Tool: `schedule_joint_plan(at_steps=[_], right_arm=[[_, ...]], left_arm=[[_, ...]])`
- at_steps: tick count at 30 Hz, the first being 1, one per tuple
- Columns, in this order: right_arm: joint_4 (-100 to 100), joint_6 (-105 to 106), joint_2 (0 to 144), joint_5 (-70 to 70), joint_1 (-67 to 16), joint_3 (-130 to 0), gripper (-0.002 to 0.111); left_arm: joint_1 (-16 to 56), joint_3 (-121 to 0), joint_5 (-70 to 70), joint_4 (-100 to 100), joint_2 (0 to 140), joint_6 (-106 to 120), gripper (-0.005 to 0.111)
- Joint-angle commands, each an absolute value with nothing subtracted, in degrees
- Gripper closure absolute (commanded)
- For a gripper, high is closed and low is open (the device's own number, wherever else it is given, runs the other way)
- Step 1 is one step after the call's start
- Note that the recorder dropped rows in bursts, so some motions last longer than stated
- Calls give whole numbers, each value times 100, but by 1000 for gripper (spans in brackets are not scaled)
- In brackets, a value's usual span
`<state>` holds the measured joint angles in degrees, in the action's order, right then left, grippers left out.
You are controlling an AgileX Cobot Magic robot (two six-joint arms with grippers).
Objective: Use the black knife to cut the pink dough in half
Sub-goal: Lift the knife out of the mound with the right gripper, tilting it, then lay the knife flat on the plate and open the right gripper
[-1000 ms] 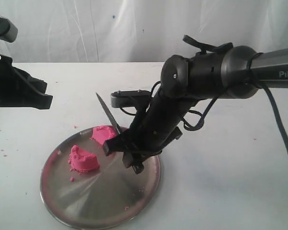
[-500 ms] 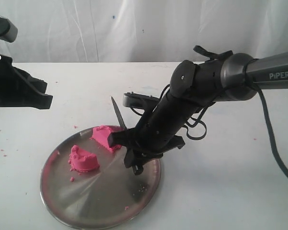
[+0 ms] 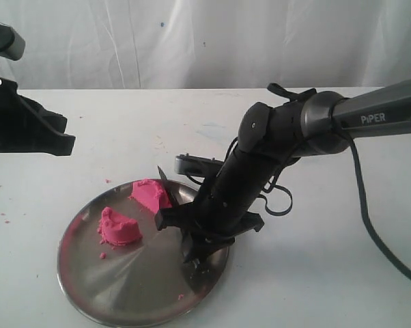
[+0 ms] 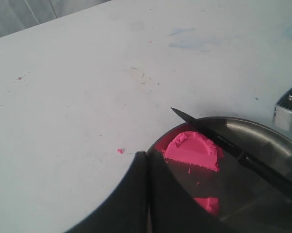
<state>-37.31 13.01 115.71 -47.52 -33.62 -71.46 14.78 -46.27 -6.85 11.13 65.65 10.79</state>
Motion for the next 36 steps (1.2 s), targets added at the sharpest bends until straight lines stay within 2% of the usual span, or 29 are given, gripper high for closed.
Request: schedule_joint_plan(at_steps=[1,6,8,18,21,27,36], right_arm=[[-3795,1534,11549,-4815,-3308,-7122,80],[-3762,1743,11549,-4925,-3308,-7122,64],[-3761,1780,11549,-4925,-3308,-7122,62],[-3596,2080,11192,-5383,-3308,-7315,62],[-2929,1990,10971,-5270,-3308,-7534,62],[-1128,450,10824,-4775,-3177,-7850,62],[-2274,1875,10853,-5700,-3201,-7850,64]], left_arm=[[1496,-4584,-667,1182,6507,1010,107],[1496,-4584,-667,1193,6507,988,107],[1496,-4584,-667,1193,6507,988,107],[1496,-4584,-644,1308,6507,975,107],[1496,-4584,-644,1308,6507,975,107],[1496,-4584,-644,1308,6507,975,107],[1496,-4584,-597,1308,6507,975,107]])
